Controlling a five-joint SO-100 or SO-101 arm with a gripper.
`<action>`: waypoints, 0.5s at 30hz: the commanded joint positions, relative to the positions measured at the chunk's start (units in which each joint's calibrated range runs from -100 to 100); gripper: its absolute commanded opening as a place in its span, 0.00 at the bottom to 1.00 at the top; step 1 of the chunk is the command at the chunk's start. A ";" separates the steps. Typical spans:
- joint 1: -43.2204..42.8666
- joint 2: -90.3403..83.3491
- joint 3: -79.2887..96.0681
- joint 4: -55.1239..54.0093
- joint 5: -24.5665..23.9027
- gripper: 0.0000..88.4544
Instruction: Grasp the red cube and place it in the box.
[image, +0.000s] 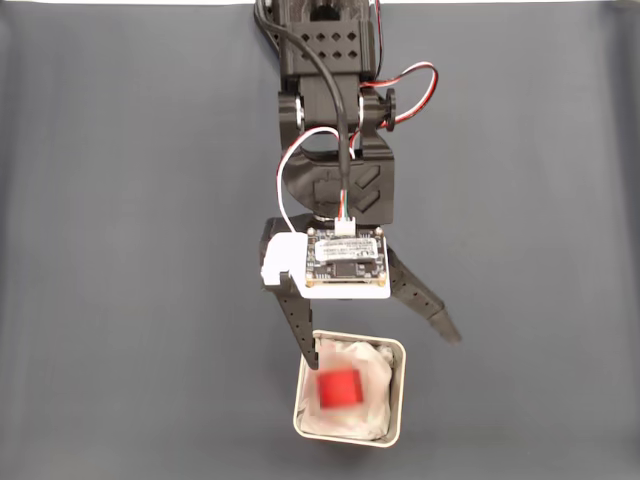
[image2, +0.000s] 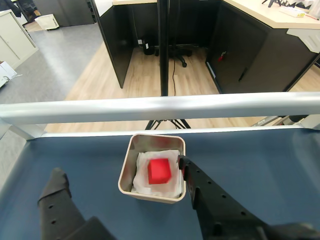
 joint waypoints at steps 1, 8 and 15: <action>0.88 -1.41 -0.38 -1.49 0.63 0.58; 0.88 -1.58 0.26 -2.31 0.83 0.59; 0.95 -1.84 0.53 -2.31 0.88 0.58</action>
